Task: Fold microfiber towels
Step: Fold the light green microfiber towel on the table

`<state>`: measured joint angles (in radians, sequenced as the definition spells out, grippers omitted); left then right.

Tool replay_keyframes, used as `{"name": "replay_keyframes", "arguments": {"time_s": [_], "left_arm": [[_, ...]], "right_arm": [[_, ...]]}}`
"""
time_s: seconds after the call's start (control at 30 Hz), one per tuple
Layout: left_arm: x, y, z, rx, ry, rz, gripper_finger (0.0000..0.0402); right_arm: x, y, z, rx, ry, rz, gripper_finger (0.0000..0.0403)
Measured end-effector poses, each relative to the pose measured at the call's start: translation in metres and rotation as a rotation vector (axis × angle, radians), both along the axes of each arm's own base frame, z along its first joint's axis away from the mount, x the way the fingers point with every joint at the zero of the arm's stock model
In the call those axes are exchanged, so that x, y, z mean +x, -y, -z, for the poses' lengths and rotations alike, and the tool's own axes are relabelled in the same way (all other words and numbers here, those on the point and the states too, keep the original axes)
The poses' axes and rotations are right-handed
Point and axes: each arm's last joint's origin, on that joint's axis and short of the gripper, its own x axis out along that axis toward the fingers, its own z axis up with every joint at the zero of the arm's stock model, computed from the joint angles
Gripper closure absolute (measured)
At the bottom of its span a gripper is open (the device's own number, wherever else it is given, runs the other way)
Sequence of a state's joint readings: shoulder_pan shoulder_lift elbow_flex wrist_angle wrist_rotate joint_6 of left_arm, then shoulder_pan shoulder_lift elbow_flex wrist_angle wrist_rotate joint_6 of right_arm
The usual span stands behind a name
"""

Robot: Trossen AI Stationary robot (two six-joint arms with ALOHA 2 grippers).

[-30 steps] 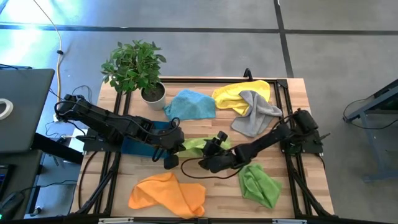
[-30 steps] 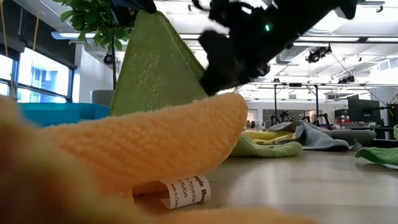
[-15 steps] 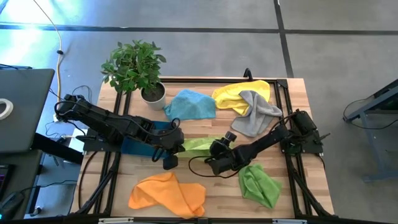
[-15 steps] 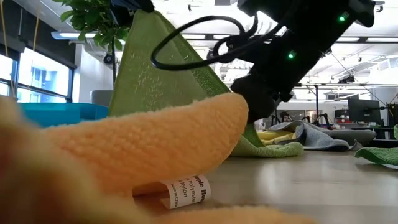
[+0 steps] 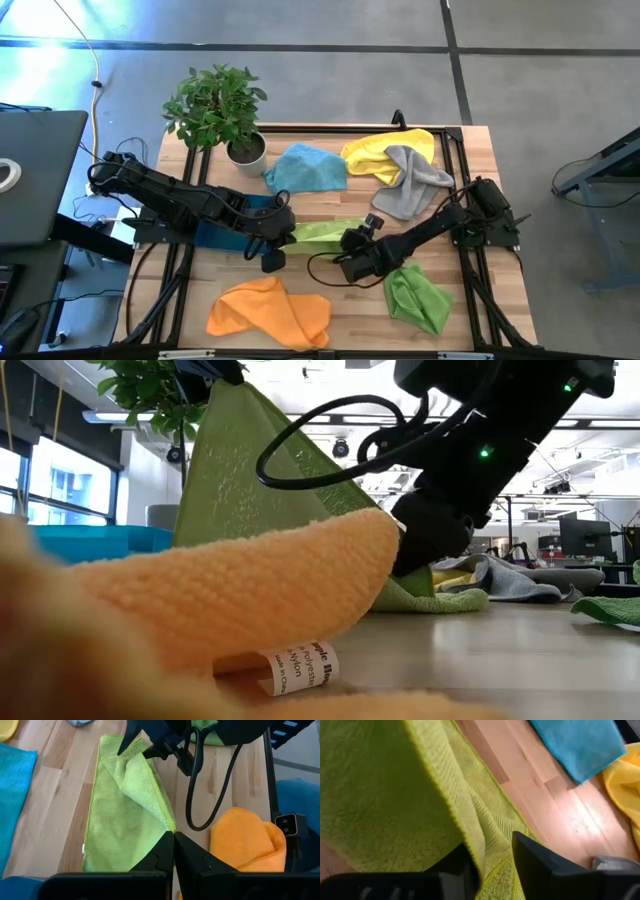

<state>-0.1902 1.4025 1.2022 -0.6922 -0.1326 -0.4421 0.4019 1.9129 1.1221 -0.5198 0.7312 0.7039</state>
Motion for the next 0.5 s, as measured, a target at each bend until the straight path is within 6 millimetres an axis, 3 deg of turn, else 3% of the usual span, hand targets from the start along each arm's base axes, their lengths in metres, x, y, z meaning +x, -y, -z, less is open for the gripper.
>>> {"name": "replay_keyframes", "arguments": {"time_s": [0.2, 0.33, 0.5], "left_arm": [[0.0, 0.001, 0.0, -0.005, -0.001, 0.013, 0.0401], [-0.001, 0.006, 0.0, 0.029, -0.003, 0.084, 0.0401], [-0.002, 0.01, 0.0, 0.112, 0.005, 0.095, 0.0401]], "right_arm": [[-0.002, -0.004, -0.004, 0.098, -0.078, -0.096, 0.0395], [-0.01, -0.006, -0.019, 0.126, -0.09, -0.126, 0.039], [-0.026, -0.005, -0.055, 0.14, -0.067, -0.163, 0.0399]]}}
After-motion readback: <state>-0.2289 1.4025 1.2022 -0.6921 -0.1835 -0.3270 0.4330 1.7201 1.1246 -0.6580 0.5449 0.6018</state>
